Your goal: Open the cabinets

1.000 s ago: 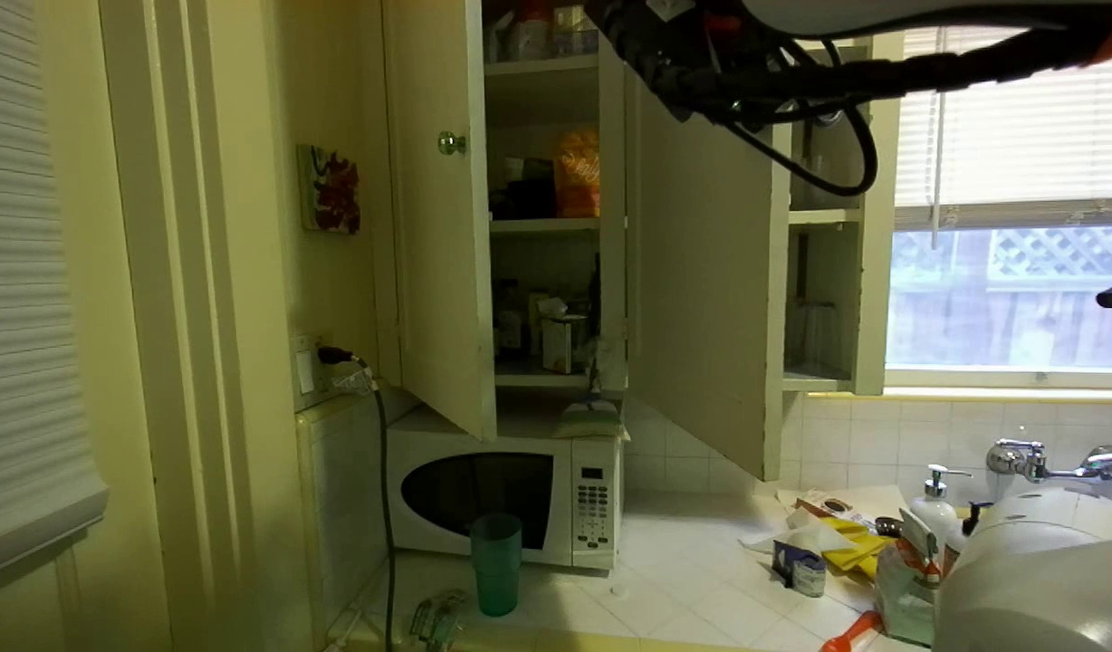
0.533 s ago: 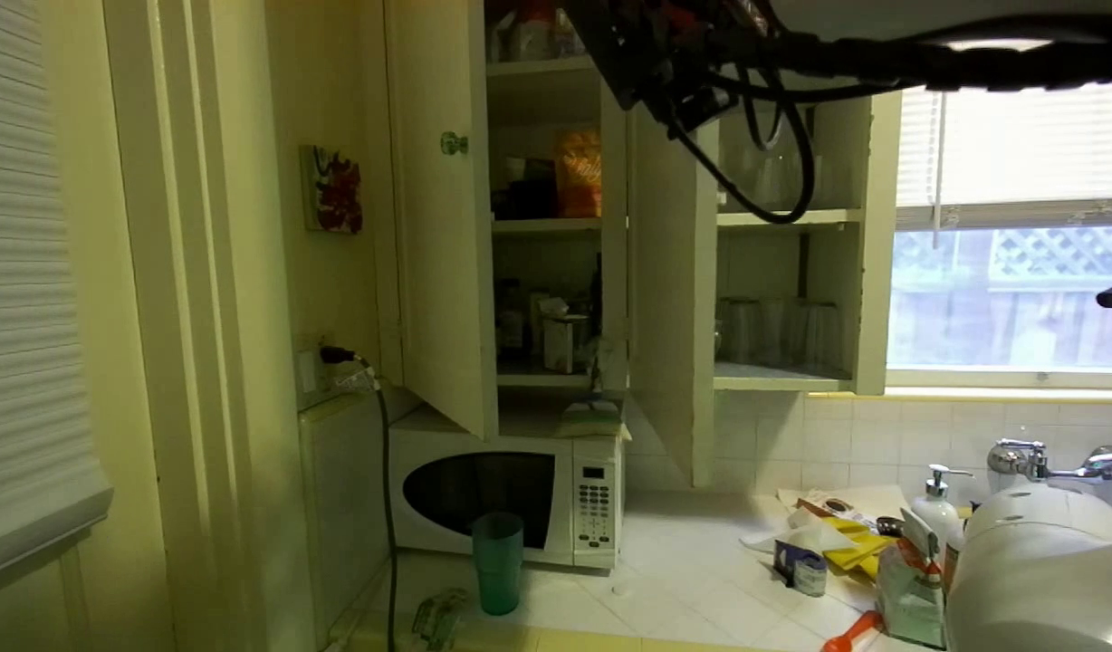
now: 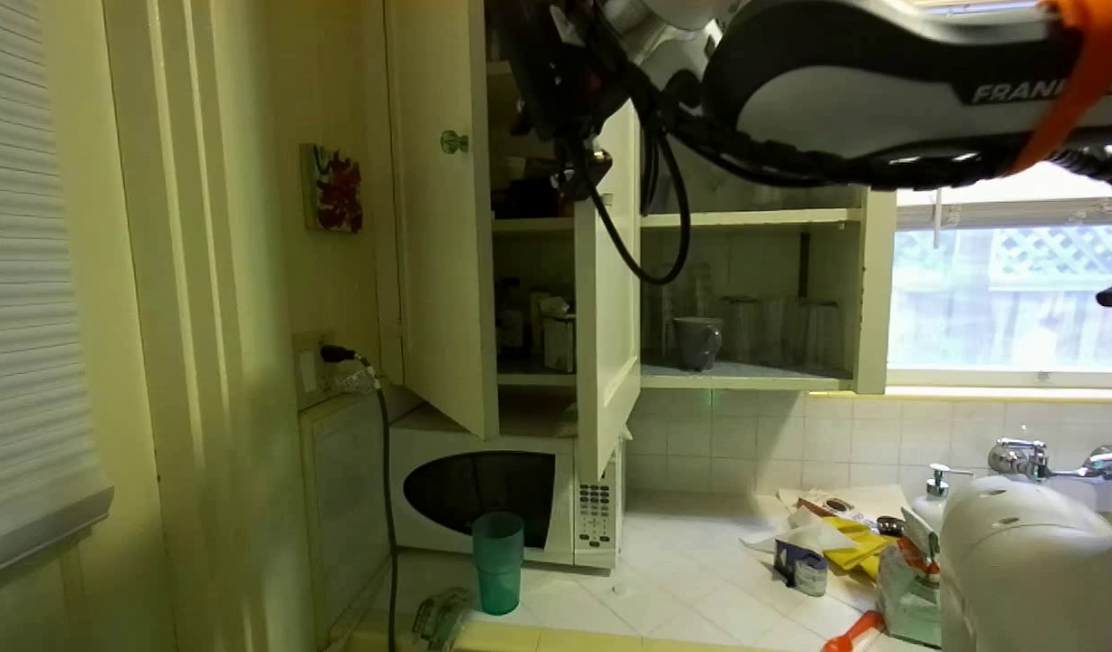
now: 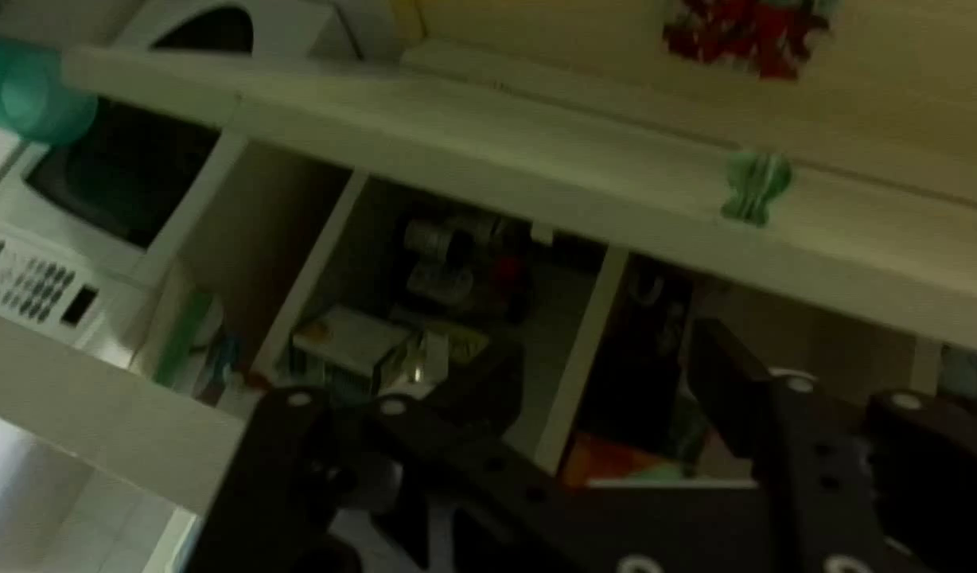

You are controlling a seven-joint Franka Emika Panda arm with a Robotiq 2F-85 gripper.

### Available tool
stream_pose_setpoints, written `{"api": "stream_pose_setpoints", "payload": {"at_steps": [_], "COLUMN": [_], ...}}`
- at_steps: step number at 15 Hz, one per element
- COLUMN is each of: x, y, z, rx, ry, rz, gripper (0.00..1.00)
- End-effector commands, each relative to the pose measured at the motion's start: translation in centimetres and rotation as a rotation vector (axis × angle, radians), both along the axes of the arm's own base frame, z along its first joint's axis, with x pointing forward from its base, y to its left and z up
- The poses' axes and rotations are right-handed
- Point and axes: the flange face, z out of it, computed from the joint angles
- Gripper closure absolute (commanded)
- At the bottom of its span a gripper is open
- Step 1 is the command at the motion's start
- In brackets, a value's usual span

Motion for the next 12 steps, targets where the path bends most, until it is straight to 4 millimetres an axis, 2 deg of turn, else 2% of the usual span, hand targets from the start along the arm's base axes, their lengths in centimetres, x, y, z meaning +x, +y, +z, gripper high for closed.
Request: {"api": "stream_pose_setpoints", "payload": {"at_steps": [1,2,3,4,6,12], "x": [5.8,6.7,7.6,8.4,9.4,11.9], "y": [-2.0,-2.0,-2.6,-1.8,-1.6,-1.8], "z": [-3.9,-4.6,-4.7,-5.9,-7.3,-9.7], "rx": [0.077,0.104,0.137,0.148,0.158,0.129], "ry": [0.045,0.055,0.046,0.085,0.122,0.298], "rz": [0.195,0.266,0.318,0.411,0.531,0.888], "gripper": [0.06,0.01,0.00,0.00,0.00,0.00]}}
